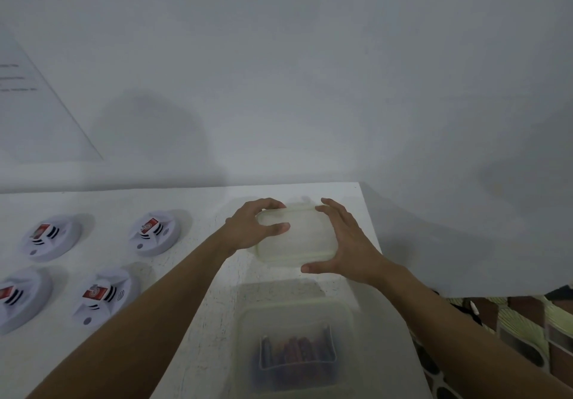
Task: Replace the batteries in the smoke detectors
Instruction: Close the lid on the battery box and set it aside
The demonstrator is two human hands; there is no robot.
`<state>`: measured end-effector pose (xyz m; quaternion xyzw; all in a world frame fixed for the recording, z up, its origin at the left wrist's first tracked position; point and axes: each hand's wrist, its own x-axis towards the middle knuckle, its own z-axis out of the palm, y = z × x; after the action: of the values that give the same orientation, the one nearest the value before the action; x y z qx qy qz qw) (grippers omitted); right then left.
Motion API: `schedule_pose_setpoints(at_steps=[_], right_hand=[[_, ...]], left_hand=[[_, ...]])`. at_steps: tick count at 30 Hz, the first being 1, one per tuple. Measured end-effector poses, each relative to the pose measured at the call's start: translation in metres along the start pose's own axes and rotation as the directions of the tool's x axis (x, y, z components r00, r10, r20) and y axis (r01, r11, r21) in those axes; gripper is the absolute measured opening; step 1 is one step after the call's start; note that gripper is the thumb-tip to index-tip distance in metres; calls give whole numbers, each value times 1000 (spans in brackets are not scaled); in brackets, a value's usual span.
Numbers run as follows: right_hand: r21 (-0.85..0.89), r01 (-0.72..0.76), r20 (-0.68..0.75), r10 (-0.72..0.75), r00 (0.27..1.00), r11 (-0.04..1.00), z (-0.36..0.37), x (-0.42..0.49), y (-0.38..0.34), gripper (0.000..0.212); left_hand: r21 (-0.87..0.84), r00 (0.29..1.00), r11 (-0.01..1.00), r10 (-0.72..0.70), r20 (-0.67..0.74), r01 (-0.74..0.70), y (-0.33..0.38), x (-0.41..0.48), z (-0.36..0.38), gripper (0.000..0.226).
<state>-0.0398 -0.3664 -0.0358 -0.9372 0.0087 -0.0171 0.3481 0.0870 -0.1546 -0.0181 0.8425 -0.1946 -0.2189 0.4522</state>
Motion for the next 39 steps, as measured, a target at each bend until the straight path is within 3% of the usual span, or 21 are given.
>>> schedule_pose_setpoints(at_steps=[5,8,10,12,19,27,32,39], right_hand=[[1,-1,-3,1,1000,1000,0,1,-1,119],[21,-7,-19,8,1000,1000,1,0,-2,118],[32,-9,-27,10,1000,999,1,-1,-3,118],[42,-8,-32,9,999,999,2,-3,-3,117],[61,-9,-84,15,996,998,3,-4,-4,114],[83,31,-135,-20,991,996,13,-2,5,109],[141,39,-137,-19,990,989,15,-2,4,106],[255,-49,0,50,999,966,1,-12,-12,108]], left_hand=[[-49,1000,999,-7,-4,7,-1,-5,3,37],[174,997,985,26,-74,-12,0,-11,4,46],[352,980,932,145,-136,-89,-5,-21,6,56],[415,965,894,237,-115,-171,-12,-37,6,67],[439,953,862,301,-40,-253,-28,-47,11,107],[438,945,860,320,-64,-262,-24,-46,15,97],[349,960,908,272,-69,-232,-21,-47,15,97],[235,988,961,155,-19,-146,-28,-63,5,110]])
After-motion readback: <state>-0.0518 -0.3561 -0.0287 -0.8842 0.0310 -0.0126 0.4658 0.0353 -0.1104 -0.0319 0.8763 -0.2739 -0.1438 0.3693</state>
